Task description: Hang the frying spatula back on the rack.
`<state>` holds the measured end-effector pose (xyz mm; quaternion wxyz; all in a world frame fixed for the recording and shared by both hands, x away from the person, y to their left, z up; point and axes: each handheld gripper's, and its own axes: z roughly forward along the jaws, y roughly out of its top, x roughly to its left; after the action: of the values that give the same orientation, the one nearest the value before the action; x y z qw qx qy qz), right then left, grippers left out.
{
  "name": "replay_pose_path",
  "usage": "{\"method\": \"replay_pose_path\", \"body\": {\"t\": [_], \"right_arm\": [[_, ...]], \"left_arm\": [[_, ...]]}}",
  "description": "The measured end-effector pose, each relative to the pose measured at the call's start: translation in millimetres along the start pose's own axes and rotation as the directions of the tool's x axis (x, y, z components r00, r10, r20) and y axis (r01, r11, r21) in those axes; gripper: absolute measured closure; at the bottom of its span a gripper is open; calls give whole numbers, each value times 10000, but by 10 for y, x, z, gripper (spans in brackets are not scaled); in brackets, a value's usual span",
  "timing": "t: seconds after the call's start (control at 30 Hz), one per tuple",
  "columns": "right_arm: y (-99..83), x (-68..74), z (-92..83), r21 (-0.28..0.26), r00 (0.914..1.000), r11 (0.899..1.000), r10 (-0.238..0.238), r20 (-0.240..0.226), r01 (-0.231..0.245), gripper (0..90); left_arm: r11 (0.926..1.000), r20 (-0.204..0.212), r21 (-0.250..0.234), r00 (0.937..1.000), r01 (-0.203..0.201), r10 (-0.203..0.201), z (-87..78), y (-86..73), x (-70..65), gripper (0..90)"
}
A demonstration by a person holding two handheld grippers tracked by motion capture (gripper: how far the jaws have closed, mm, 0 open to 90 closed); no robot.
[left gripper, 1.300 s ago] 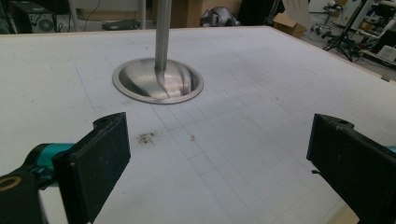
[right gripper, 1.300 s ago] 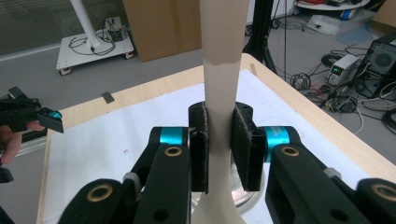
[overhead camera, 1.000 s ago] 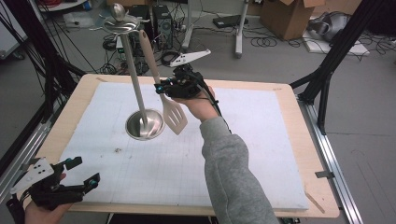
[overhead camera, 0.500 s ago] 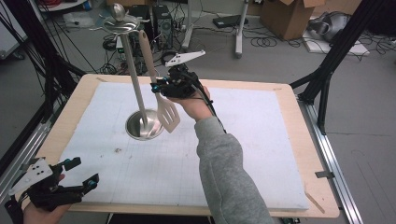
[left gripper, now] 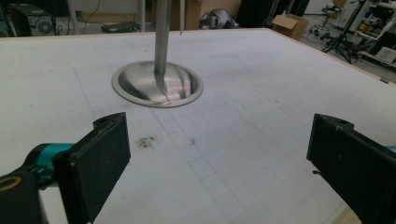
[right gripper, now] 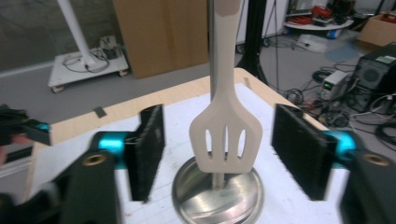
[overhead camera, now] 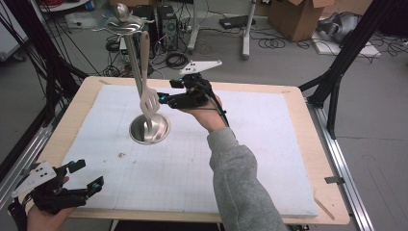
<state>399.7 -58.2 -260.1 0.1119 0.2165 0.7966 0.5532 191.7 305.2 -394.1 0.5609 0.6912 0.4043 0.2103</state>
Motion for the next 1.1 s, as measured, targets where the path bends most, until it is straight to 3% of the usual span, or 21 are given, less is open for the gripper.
{"method": "replay_pose_path", "body": {"t": [0.23, 0.37, 0.6, 0.87, 1.1], "right_arm": [[-108, 28, -175, -263, 9999, 9996, -69, -91, 66, 214], [-182, 53, -278, -545, 9980, 9980, -352, -516, 324, 175], [-305, 122, -503, -767, 9959, 9953, -643, -629, 594, 172], [-478, 177, -762, -491, 9925, 9952, -888, -839, 849, 169], [-618, 162, -1008, -707, 9942, 9949, -777, -738, 725, 169]], "left_arm": [[9998, 65, -153, 9999, 130, -129, 62, 42, 56, 65], [9994, -141, -322, 9999, 93, -97, 82, 68, 106, 64], [9981, -56, -600, 9999, 151, -155, 169, 115, 178, 61], [9978, -276, -668, 9996, 21, -39, 342, 140, 200, 61], [9985, -116, -549, 9999, -37, 31, 470, 157, 195, 61]]}}
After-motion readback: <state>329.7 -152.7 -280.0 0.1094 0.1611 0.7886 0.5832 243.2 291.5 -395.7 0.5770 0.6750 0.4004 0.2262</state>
